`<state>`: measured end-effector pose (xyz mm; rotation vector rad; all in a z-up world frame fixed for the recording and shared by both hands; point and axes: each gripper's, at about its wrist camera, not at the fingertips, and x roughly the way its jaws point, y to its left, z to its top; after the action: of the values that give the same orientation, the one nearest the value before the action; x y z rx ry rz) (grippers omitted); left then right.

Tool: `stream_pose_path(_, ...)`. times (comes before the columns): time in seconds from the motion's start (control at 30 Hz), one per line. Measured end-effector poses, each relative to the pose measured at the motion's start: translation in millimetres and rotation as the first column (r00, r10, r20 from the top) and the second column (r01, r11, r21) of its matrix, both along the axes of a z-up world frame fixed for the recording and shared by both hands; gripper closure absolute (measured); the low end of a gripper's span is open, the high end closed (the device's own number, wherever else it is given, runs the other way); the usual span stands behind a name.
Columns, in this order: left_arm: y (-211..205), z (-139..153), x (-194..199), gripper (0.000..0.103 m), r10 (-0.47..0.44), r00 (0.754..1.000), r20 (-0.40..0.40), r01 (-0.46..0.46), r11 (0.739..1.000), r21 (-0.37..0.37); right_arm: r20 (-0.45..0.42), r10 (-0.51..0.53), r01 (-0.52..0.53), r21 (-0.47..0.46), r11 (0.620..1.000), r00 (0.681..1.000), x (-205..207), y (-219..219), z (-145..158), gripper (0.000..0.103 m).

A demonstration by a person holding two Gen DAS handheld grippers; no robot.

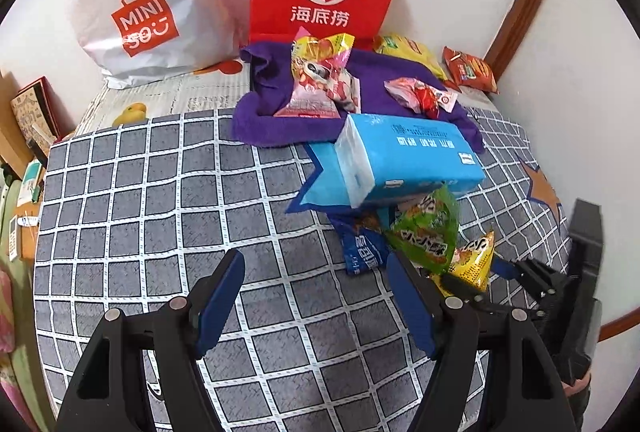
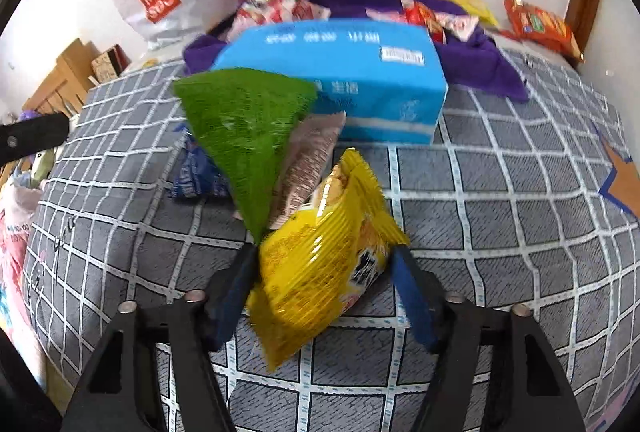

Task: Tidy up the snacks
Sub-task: 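Grasp the yellow chip bag with the right while the left grasps the blue bag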

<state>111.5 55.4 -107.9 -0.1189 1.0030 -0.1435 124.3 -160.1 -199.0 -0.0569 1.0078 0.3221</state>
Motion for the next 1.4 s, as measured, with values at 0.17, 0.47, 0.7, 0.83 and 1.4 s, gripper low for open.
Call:
stream_pose_path(0.17, -11.2, -6.4, -0.9, 0.032, -0.009, 1.0, -0.013, 0.009, 1.0, -0.016, 0.081, 0.005, -0.006, 0.011, 1.0, 0.997, -9.3, -12.9, 15.4, 0.067)
stream_pose_path(0.47, -24.2, -29.5, -4.6, 0.032, -0.007, 1.0, -0.026, 0.006, 0.999, -0.054, 0.111, -0.034, 0.033, 0.011, 0.999, 0.993, -4.0, -38.2, 15.5, 0.068)
stream_pose_path(0.7, -21.0, -32.6, 1.4, 0.032, 0.011, 1.0, -0.013, -0.011, 0.998, -0.069, 0.073, -0.052, 0.051, 0.016, 0.999, 0.996, 12.8, -36.2, 4.6, 0.052)
stream_pose_path(0.83, -23.0, -41.8, 11.3, 0.032, 0.025, 0.999, -0.021, -0.026, 0.998, -0.055, 0.083, -0.059, 0.058, 0.015, 0.998, 0.995, 19.8, -30.9, -5.5, 0.051)
stream_pose_path(1.4, -69.5, -81.5, 39.7, 0.04, 0.021, 0.998, 0.053, -0.027, 0.992, 0.125, 0.179, -0.097, 0.113, -0.078, 0.991, 0.979, 37.6, -55.2, -16.5, 0.054)
